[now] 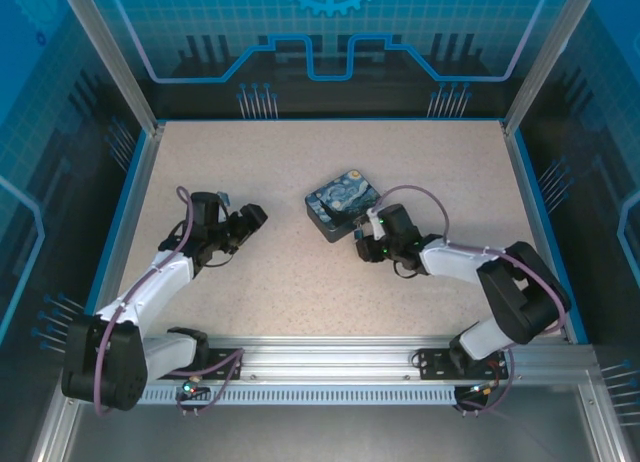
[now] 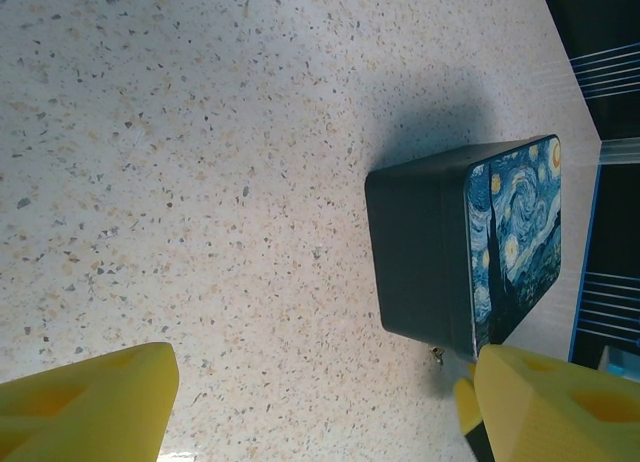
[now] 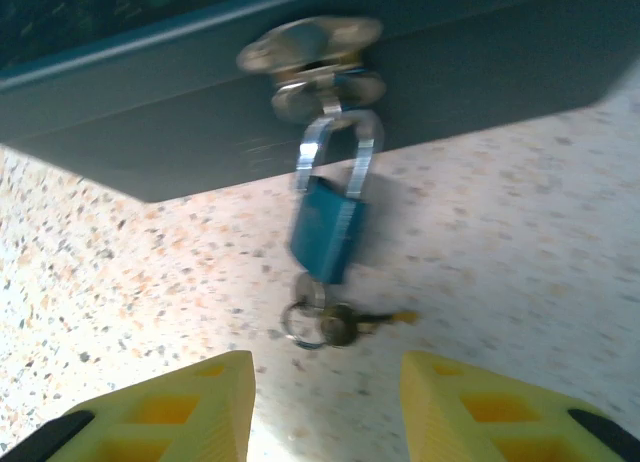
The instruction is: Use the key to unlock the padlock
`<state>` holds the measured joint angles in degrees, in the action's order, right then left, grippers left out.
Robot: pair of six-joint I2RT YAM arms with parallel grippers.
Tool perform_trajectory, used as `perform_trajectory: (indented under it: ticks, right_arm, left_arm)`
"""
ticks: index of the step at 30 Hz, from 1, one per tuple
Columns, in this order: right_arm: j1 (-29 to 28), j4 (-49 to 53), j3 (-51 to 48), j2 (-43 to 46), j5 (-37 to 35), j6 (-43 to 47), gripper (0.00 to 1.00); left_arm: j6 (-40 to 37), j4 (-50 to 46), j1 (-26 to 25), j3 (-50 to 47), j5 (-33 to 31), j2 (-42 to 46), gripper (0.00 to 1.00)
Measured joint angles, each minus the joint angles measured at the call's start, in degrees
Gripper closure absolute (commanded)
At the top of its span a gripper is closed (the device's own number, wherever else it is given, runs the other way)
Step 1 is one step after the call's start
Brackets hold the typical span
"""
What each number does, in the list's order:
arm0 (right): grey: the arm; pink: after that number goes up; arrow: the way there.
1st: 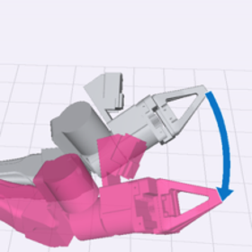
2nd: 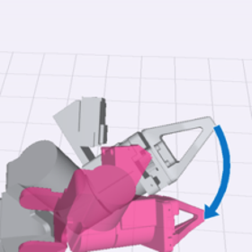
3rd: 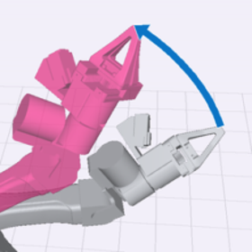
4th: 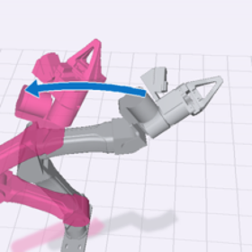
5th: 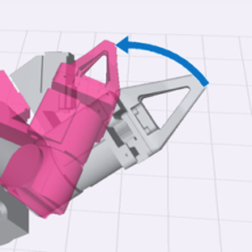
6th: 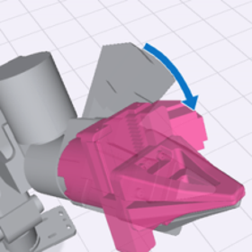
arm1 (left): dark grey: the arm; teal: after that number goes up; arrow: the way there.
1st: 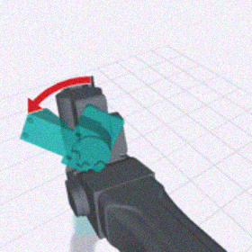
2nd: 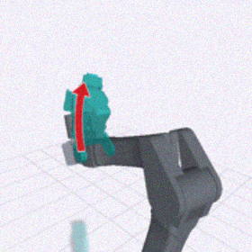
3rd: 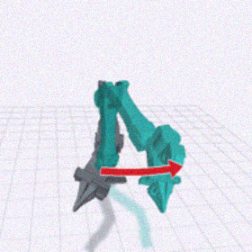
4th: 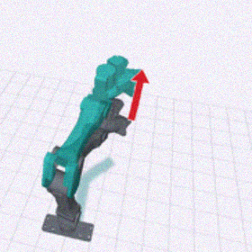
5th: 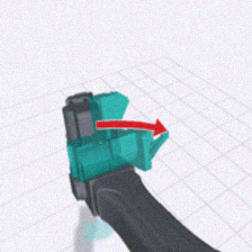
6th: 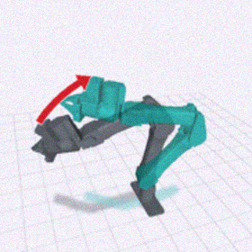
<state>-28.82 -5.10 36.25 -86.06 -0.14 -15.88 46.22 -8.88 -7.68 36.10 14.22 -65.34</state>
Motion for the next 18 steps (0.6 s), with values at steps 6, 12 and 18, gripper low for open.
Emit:
perform_trajectory:
  ticks: [6, 12, 18]
  right_arm:
    - [8.8, -6.9, -4.1, 1.8, 10.4, -3.1, 0.56]
    - [9.9, -15.3, -4.6, -2.9, 18.9, -7.4, 0.61]
    - [10.6, -21.0, -4.7, -8.3, 22.2, -11.6, 0.63]
  left_arm:
    - [-1.5, 0.2, -2.0, 2.2, 0.2, 0.4, 0.21]
    - [-1.6, 3.1, -7.6, 6.2, 1.5, -2.9, 0.21]
    - [-1.3, 8.2, -13.6, 13.8, 3.7, -13.6, 0.22]
